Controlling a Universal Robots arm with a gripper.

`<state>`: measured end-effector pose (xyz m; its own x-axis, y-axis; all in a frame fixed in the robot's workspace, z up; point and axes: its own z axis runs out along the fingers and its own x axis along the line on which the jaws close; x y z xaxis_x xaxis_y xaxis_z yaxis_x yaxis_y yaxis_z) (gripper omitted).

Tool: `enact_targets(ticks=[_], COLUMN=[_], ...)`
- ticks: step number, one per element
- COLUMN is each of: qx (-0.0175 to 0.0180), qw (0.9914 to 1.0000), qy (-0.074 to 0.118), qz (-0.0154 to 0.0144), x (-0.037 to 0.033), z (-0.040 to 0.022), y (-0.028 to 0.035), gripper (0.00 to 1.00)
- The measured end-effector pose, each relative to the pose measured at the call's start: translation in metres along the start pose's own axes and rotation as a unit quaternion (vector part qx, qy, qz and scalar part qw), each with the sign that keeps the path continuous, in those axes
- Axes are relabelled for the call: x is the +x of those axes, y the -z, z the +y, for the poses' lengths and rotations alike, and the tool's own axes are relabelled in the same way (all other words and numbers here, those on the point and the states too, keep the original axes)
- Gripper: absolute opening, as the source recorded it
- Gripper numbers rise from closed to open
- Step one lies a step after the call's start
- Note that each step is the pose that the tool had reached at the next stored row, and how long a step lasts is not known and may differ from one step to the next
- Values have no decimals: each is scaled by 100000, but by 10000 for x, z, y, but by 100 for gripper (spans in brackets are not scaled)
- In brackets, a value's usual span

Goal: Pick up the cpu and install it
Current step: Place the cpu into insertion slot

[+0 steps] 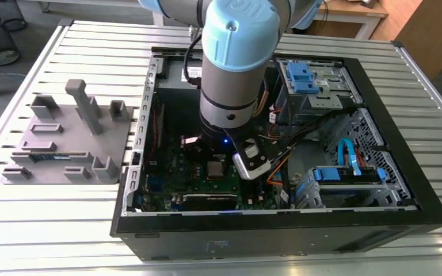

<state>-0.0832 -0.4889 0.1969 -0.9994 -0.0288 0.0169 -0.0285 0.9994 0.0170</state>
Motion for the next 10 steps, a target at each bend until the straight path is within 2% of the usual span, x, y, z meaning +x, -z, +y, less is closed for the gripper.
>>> enact_targets(ticks=[10], qx=[12], qw=[100000], qy=[2], qz=[4], x=[-7], z=[-2], y=[-38], gripper=[47])
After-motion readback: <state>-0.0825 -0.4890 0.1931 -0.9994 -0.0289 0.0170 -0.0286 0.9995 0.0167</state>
